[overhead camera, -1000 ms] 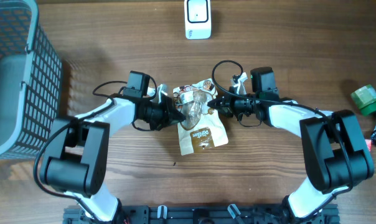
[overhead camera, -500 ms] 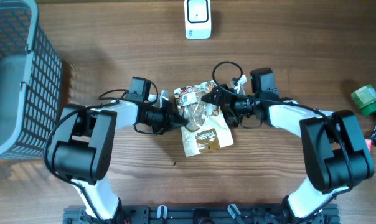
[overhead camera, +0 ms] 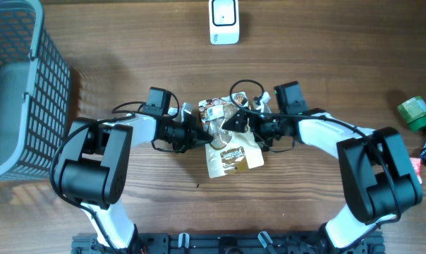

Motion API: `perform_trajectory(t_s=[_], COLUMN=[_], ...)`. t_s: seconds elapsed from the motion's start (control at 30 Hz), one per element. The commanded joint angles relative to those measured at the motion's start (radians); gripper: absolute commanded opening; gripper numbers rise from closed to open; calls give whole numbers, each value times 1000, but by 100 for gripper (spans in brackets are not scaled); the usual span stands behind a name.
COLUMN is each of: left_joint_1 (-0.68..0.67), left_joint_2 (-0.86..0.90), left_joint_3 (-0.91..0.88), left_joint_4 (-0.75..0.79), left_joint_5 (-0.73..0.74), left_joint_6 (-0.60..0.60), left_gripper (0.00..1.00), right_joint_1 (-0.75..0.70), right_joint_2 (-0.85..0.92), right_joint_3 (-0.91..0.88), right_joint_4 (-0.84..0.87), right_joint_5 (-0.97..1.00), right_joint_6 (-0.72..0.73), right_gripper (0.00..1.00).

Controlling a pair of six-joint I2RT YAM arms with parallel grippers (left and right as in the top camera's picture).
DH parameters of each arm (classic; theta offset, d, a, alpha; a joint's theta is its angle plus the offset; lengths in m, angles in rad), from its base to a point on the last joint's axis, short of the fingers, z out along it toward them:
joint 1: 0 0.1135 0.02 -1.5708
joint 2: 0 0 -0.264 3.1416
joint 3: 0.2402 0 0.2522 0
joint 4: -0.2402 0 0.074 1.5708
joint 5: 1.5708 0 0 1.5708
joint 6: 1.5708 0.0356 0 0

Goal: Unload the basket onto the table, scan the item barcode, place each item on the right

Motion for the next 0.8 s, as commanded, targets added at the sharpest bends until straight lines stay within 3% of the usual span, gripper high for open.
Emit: perform_trajectory(t_s=[0.0,0.03,0.1,0.17,0.33,0.47,0.53,0.6,0.7,0.77], left_joint_1=[-3,-3,-3,-3,-3,-3,-3,-3,-3,-3], left_joint_2=[39,39,39,39,39,39,39,39,39,39], left_joint_3=[-20,-20,-20,-20,-20,-20,-20,-20,-20,-20], left_joint_4=[-9,-12,-16,-27,-30,-32,-35,-40,-42,-42], left_joint_5=[-60,-59,-59,-59,-60,-59,-60,-60,-60,-59], left_joint_6=[-10,-10,-10,-10,-10,-10,-10,-7,-2,-2], left_gripper=[4,4,4,4,4,8,37,53,100,100], right_joint_1=[42,51,47,31,12,12,12,12,11,11], right_joint_2=[81,108,141,159,159,157,147,128,91,62], right_joint_3=[-31,-31,-31,-31,-31,-31,-31,-31,-31,-31], right_joint_4=[41,58,69,72,73,98,135,156,161,161], right_joint_5=[135,141,135,133,134,129,93,79,79,79], right_joint_6=[26,52,76,99,98,89,51,48,48,46], right_gripper=[94,84,55,40,8,5,5,5,5,5])
